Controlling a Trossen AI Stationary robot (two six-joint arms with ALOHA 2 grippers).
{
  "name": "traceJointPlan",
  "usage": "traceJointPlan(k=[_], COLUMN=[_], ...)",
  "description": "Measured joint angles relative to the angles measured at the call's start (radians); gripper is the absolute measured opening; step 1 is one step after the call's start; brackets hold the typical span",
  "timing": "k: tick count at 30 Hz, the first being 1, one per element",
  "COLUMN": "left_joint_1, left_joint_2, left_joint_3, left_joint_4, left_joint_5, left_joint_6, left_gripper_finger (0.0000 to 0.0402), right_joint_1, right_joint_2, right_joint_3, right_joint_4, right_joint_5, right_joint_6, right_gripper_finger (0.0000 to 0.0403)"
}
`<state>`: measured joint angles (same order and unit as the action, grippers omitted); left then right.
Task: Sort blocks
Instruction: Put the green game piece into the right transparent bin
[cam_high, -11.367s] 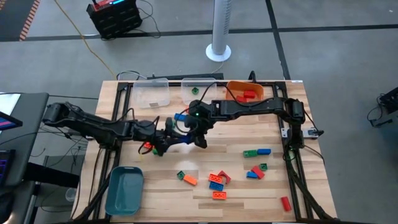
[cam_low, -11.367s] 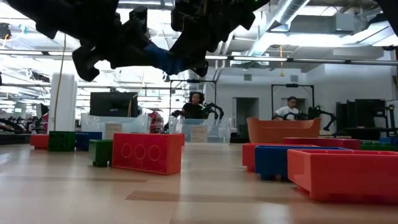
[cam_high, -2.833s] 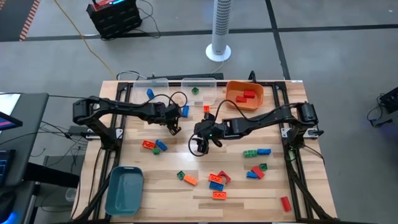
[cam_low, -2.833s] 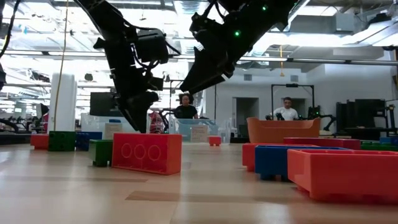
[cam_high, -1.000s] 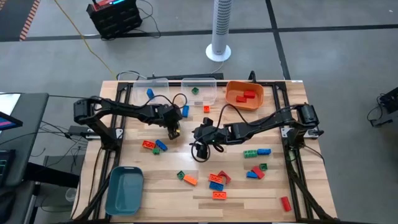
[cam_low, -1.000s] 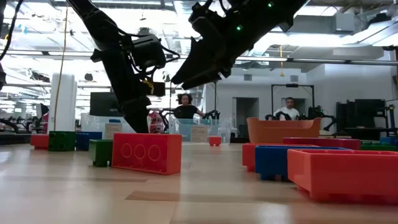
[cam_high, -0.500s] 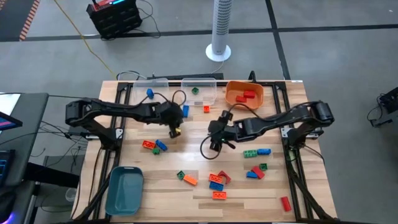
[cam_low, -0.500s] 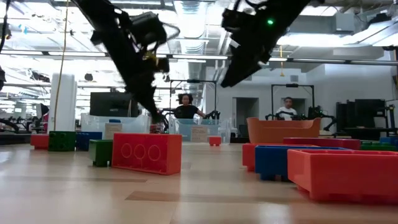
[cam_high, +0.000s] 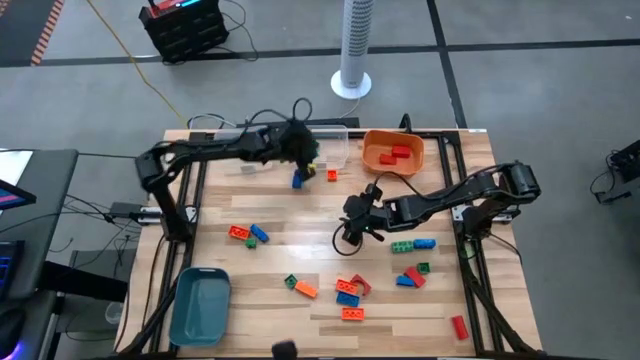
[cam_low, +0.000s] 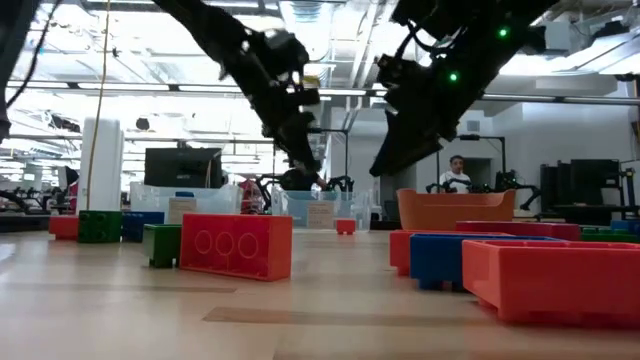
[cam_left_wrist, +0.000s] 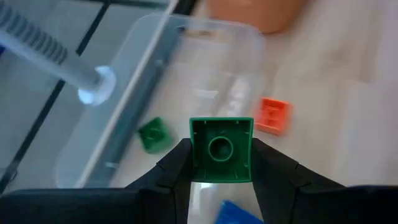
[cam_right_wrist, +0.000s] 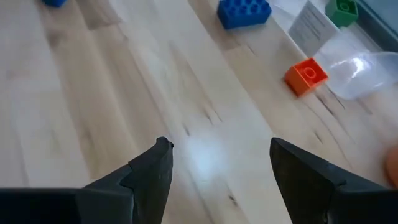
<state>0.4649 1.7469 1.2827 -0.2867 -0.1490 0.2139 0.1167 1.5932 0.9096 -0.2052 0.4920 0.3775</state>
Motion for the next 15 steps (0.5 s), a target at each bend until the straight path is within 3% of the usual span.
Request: traceJointPlan(k=[9, 15], left_joint_1=[0.112, 0.112], left_joint_2=[0.221, 0.232], left_joint_3=[0.128, 0.176], left_joint_4=[-0.017, -0.072], left_joint_5=[0.003, -0.013], left_joint_6=[-0.016, 0.011], left_gripper_finger=[0.0134, 0.0208], right_joint_1=[0.019, 0.019], right_joint_2=[-0.006, -0.006], right_joint_3=[0.001, 0.001], right_joint_4=[-0.021, -0.026], right_joint_5=[0.008, 0.009], right_joint_6=[-0.001, -0.009], right_gripper_finger=[0.0276, 0.0276])
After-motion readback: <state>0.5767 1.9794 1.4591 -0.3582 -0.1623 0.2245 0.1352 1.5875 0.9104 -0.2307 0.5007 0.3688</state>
